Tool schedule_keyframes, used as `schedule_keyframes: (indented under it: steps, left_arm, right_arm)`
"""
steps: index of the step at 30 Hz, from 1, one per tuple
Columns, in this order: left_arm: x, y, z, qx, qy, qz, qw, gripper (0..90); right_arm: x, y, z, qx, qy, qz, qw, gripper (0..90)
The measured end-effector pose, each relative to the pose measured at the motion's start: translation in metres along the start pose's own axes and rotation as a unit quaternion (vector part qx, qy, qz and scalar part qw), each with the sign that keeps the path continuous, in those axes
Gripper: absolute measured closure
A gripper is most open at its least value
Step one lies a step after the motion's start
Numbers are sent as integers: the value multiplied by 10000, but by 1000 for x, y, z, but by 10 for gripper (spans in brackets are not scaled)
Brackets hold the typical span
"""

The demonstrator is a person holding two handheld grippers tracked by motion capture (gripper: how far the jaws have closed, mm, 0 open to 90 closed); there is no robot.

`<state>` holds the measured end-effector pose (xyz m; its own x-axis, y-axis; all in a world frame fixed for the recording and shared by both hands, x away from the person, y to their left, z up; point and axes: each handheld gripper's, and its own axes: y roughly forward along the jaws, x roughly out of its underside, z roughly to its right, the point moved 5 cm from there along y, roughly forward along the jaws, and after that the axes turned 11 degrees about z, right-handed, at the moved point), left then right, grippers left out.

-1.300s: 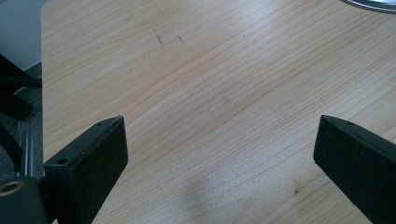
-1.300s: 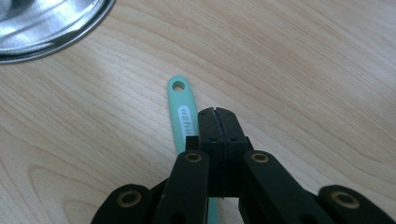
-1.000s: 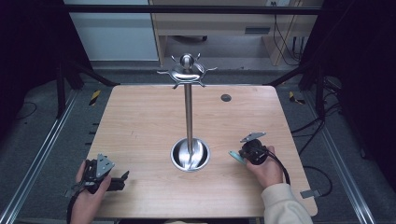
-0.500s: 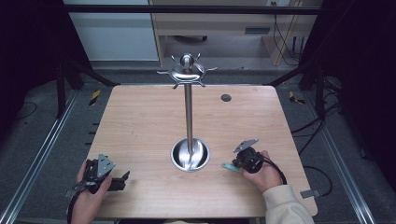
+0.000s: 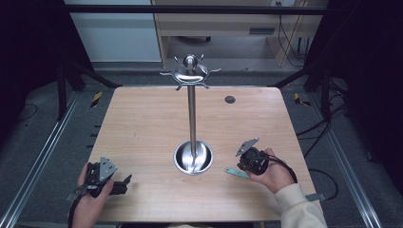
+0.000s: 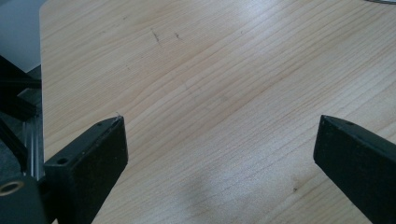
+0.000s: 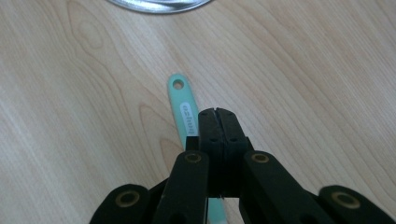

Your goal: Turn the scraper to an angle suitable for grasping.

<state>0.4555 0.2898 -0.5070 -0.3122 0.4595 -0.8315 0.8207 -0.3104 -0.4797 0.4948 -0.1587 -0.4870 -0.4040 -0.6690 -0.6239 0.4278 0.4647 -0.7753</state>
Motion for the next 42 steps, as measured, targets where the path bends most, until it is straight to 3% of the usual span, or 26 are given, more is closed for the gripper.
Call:
schedule_keyframes:
  steps: [1, 3, 4, 14, 42]
  left_arm:
    - [0, 0, 0, 2, 10, 0, 10000, 27]
    - [-1, 0, 1, 7, 14, 7, 10000, 27]
    - [-1, 0, 1, 15, 14, 14, 10000, 27]
    - [0, 1, 1, 26, 32, -7, 10000, 27]
    - [0, 1, 2, 57, 69, -46, 9999, 27]
  right_arm:
    - [-3, 0, 1, -78, -166, -174, 9997, 894]
    - [-3, 1, 0, -125, -218, -267, 9993, 882]
    - [-4, 4, 1, -173, -342, -458, 9982, 848]
    - [-3, 18, 0, -460, -460, -1014, 9927, 710]
    - [2, 35, -3, -684, -470, -1374, 9870, 710]
